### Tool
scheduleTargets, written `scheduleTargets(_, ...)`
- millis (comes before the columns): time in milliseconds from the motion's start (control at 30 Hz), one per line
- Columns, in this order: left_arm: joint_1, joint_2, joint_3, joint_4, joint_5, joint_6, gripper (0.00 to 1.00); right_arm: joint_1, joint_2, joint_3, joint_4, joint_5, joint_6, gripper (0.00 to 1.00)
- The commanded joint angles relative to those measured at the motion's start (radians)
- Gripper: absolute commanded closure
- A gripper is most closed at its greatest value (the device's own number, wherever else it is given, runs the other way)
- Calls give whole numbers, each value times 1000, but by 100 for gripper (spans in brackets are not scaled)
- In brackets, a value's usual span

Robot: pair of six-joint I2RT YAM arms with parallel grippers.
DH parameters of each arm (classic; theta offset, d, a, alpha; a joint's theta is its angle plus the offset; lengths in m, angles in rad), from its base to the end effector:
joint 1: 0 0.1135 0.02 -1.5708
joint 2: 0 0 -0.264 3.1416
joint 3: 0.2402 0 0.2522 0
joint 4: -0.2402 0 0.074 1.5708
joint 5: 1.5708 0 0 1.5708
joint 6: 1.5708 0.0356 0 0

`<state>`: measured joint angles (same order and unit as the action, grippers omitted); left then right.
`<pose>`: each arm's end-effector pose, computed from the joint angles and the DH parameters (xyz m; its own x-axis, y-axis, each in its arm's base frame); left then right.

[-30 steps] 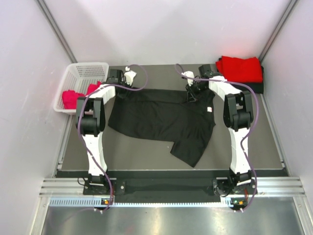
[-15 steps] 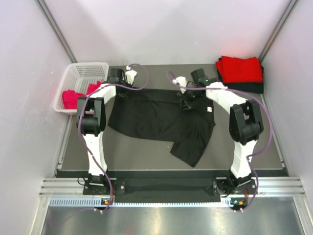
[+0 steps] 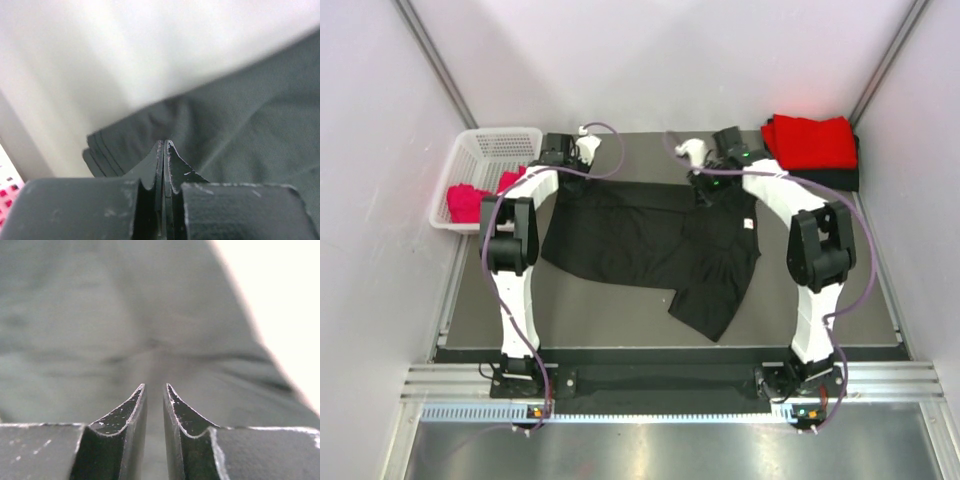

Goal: Fold and stack the t-shirts
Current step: Fold the tshirt

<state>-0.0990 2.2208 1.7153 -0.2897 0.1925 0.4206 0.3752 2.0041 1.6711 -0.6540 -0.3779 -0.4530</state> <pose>0.4963 -0.0561 0.1798 -0.5545 0.4578 -0.6949 0.5003 0.8507 0.1612 0.4055 0.1738 0.2404 -0.4662 -0.6208 -0.6303 -0.8162 0.5767 0.0356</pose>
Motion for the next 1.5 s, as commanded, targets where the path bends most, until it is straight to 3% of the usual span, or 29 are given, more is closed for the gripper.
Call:
scheduleTargets(0,-1,25,64,41,-11,26,100,-113,57,82,40,65,-22,80)
scheduleTargets(200,-1,105,138,21,-82,59,100,-226,148,124,68,115,-55,81)
scheduleTargets(467,-7,155,150,26,-117,92,100,-283,238,171,83,161,-79,80)
scheduleTargets(700,-16,181,132,66,-231,126,100,-323,315,214,109,250,-76,80)
scheduleTargets(1000,-18,230,175,149,-320,135,100,-322,476,519,-1,254,-79,78)
scheduleTargets(1467,-16,220,240,195,-341,130,100,-321,316,454,-4,220,-50,75)
